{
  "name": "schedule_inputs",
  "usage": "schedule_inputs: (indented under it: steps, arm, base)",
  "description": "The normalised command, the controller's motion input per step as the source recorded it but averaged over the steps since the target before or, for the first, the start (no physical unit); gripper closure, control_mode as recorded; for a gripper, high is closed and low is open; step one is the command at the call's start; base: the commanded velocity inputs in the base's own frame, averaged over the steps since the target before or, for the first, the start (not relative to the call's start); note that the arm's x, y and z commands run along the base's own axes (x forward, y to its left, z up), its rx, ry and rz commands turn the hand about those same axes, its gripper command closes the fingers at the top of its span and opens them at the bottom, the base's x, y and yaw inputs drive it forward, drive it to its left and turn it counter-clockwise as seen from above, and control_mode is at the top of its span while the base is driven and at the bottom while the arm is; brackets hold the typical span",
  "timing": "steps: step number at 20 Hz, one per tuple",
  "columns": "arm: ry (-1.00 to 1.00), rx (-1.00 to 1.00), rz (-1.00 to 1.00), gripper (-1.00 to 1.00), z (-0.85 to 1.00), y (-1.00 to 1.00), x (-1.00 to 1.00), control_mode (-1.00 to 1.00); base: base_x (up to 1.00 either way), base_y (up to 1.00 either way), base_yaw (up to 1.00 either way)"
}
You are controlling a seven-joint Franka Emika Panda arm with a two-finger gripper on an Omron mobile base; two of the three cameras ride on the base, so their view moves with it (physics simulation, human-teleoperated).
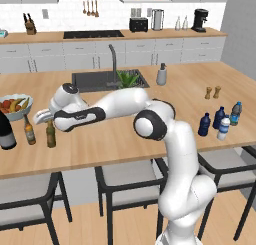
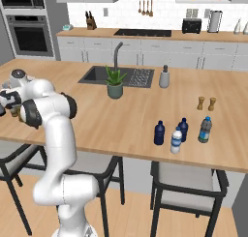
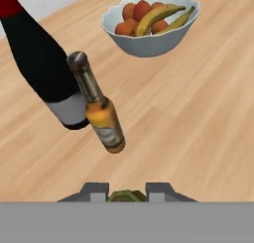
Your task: Move the plastic bottles in the middle to the plastics group, and the glass bottles in the middle to the glass group.
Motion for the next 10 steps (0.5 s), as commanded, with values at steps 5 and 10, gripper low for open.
schedule_inputs:
  steps: [5,10]
  arm:
    - [-0.04,0.00,0.05,1.00,-0.27,0.03,0.04,-1.00]
    - [-0.09,0.00,0.06,1.00,-0.38,-0.01,0.00,-1.00]
  base:
    - [0.00,0.00,0.00]
    - [0.00,0.00,0.00]
